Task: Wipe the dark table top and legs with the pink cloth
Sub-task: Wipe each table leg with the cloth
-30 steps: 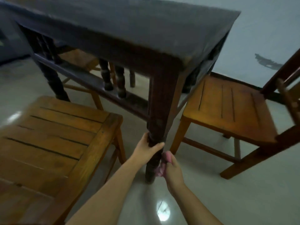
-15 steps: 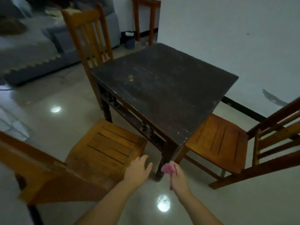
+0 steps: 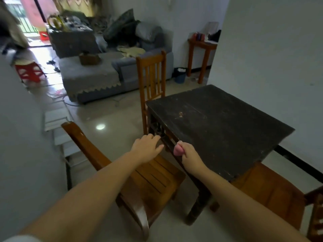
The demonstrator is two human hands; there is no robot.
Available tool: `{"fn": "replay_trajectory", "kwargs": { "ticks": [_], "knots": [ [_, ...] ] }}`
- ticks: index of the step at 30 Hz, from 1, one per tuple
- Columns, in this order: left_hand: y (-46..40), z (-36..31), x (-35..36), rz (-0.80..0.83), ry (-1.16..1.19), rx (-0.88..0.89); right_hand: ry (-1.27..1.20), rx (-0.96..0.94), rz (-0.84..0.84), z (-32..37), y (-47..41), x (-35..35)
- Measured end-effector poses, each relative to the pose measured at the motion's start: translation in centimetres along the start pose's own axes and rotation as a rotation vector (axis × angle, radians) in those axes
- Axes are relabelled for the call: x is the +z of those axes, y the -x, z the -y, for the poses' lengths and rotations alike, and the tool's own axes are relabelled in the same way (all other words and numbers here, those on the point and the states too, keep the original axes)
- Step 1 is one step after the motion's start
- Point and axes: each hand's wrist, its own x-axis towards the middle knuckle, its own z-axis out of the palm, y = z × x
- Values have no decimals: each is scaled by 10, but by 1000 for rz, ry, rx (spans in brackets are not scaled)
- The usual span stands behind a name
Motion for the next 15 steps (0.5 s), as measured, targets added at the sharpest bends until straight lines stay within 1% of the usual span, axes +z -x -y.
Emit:
{"fn": "replay_trajectory", "kwargs": {
  "ticks": [3, 5, 7, 12, 15],
  "knots": [
    [-11, 38, -20, -26, -6, -27, 53, -48, 46, 19, -44, 16],
    [-22, 68, -29, -18, -22, -29, 92, -47, 41, 51, -64, 28],
    [-37, 100, -37, 3, -20, -22, 112, -32, 33, 68, -91, 43],
    [-80, 172, -60, 83, -24, 84, 151, -18, -57, 99, -161, 91],
    [-108, 210, -67, 132, -56, 128, 72, 37, -53, 115, -184, 109]
  ]
}}
